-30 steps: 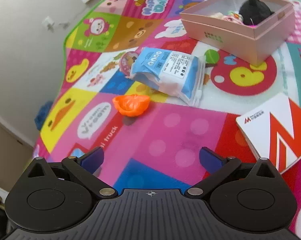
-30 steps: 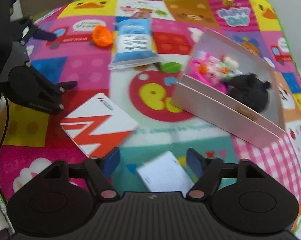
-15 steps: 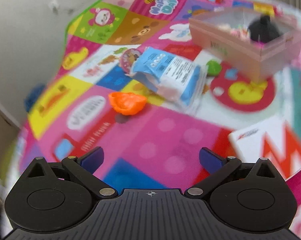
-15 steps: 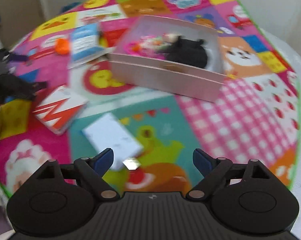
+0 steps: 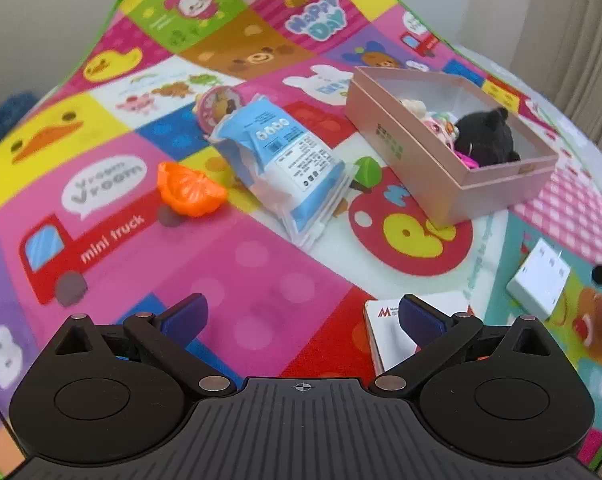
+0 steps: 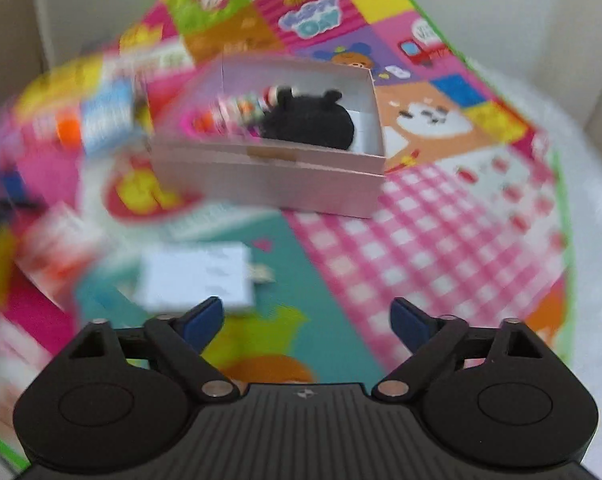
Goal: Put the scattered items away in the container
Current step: 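Grasp the red-and-white M card with the left tool while the right tool holds the reader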
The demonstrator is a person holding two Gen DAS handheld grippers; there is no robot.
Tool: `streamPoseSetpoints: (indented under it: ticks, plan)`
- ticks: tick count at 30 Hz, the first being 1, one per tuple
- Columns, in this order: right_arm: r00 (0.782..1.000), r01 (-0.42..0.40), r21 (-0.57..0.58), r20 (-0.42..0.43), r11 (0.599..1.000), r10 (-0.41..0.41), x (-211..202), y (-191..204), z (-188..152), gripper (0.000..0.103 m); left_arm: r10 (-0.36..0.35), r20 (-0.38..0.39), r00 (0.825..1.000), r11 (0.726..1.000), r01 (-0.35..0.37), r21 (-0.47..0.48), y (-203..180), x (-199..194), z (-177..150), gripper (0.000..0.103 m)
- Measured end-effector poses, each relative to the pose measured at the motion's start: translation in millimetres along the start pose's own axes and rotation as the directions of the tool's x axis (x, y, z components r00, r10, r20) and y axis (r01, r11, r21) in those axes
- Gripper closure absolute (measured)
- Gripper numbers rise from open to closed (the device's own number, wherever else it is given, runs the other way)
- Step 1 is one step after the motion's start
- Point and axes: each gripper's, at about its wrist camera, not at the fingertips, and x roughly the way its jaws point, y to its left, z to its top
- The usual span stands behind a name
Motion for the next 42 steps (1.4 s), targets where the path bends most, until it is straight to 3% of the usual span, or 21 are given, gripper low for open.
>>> streamPoseSetpoints:
  ticks: [3, 7, 12, 14, 15, 17, 20, 23, 25, 30, 31, 33, 37, 42]
  plan:
    - [0.995, -0.099, -0.005, 0.018, 0.995, 0.1, 9, 17, 6, 0.0, 0.003, 0.005, 1.0, 1.0, -0.003, -0.028, 6, -3, 1, 0.0]
    - [0.997, -0.083, -0.054, -0.008, 0.995, 0.082, 36, 41, 14, 0.0, -0.006, 0.014, 1.0, 0.999, 0.007, -0.044, 8, -4, 2, 0.0]
    - [0.995, -0.069, -0.086, -0.072, 0.994, 0.063, 63, 55, 16, 0.0, -0.031, 0.027, 0.999, 0.999, 0.031, 0.009, 0, -3, 1, 0.0]
    - [0.994, -0.051, -0.132, -0.098, 0.99, 0.038, 68, 60, 13, 0.012, -0.06, 0.031, 0.998, 0.997, 0.059, 0.043, -6, -4, -2, 0.0]
    - [0.995, -0.041, -0.156, -0.102, 0.987, 0.025, 67, 64, 11, 0.012, -0.079, 0.024, 0.997, 0.995, 0.077, 0.059, -10, -4, -4, 0.0]
    - [0.997, -0.026, -0.17, -0.079, 0.985, 0.013, 57, 64, 6, 0.012, -0.114, -0.004, 0.993, 0.987, 0.114, 0.111, -24, -5, -10, 0.0]
    - [0.999, -0.011, -0.138, -0.034, 0.99, 0.007, 34, 54, 1, 0.012, -0.099, -0.024, 0.995, 0.979, 0.102, 0.174, -54, -7, -20, 0.0]
    - [1.0, 0.007, -0.123, 0.023, 0.992, -0.004, 4, 42, -7, 0.012, -0.061, -0.047, 0.997, 0.987, 0.067, 0.146, -75, -2, -21, 0.0]
    - [0.998, 0.013, -0.132, 0.059, 0.991, -0.005, -17, 37, -13, 0.012, -0.003, -0.068, 0.998, 0.992, 0.011, 0.123, -85, 6, -19, 0.0]
    - [0.992, 0.032, -0.135, 0.126, 0.99, -0.015, -54, 29, -28, 0.012, 0.115, -0.061, 0.992, 0.971, -0.099, 0.216, -102, 21, -23, 0.0]
    - [0.99, 0.039, -0.133, 0.138, 0.99, -0.02, -58, 27, -31, 0.012, 0.119, -0.059, 0.991, 0.971, -0.103, 0.217, -102, 20, -24, 0.001]
    - [0.987, 0.047, -0.118, 0.157, 0.992, -0.029, -66, 24, -36, 0.012, 0.106, -0.066, 0.992, 0.974, -0.09, 0.207, -100, 17, -25, 0.016]
    - [0.984, 0.052, -0.091, 0.173, 0.994, -0.035, -79, 22, -41, 0.012, 0.117, -0.058, 0.991, 0.969, -0.101, 0.228, -101, 3, -31, 0.017]
    - [0.978, 0.096, -0.13, 0.195, 0.987, -0.069, -96, 33, -41, 0.012, 0.064, -0.023, 0.998, 0.975, -0.058, 0.213, -98, -31, -39, 0.017]
